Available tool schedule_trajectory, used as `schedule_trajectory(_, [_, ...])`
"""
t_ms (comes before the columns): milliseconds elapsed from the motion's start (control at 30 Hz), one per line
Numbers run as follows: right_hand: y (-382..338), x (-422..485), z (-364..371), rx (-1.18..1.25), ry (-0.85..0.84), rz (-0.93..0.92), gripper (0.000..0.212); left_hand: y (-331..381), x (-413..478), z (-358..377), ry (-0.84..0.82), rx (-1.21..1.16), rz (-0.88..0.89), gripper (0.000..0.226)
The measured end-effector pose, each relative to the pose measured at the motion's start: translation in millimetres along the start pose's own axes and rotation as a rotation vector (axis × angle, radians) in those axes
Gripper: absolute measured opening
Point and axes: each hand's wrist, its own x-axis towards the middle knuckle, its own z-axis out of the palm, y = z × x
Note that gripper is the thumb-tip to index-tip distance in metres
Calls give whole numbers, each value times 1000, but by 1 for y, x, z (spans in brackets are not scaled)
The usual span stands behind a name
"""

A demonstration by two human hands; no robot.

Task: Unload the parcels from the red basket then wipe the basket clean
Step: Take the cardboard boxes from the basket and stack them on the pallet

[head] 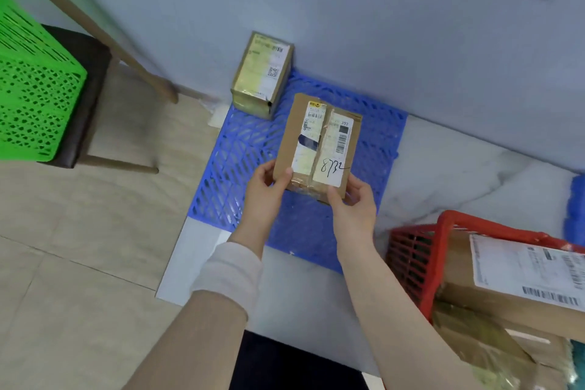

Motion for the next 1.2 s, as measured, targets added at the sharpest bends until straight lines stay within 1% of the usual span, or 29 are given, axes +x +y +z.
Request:
schedule_trajectory(133, [12,43,35,-18,12,73,31,-12,58,-1,-13,42,-22,42])
schedule_trajectory(267, [20,77,59,-10,49,135,19,-21,97,2,28,53,-14,35])
schedule_trajectory(333, [19,91,66,25,87,162,17,-20,110,6,45,30,-15,35])
schedule_trajectory(400, [16,102,71,49,110,171,18,-17,122,11,83,-1,-17,42])
schedule_trajectory(467, [12,111,76,63,120,164,17,-11,131,17,143,-48,-67,55])
schedule_trajectory(567, [6,122,84,77,130,159,22,-3,147,24,198,-122,-142,75])
schedule_trajectory(633, [1,128,87,96,138,165,25,3,156,28,221,-115,-153,78])
schedule_trajectory(700, [-3,136,90,115,141,170,22,8,164,33,220,-145,-165,74])
schedule_trajectory(800, [-7,145,93,160,136,181,19,15,168,38,221,-201,-188,69])
schedule_trajectory(933, [-6,146,95,132,137,153,29,13,168,42,233,-211,-189,69])
schedule_trajectory(1000, [-6,141,91,99,96,143,35,12,164,42,234,-157,-187,77])
schedule_trajectory(1067, [-8,130,82,18,68,129,44,12,150,39,211,-85,-196,88])
schedule_trajectory(1100, [-10,122,75,-27,61,116,49,13,139,37,188,-68,-200,89])
schedule_trajectory(1133, [-13,111,68,-66,54,99,51,14,125,34,161,-60,-198,87])
schedule_trajectory(1200, [-17,82,50,-125,45,65,51,19,89,28,117,-22,-184,74])
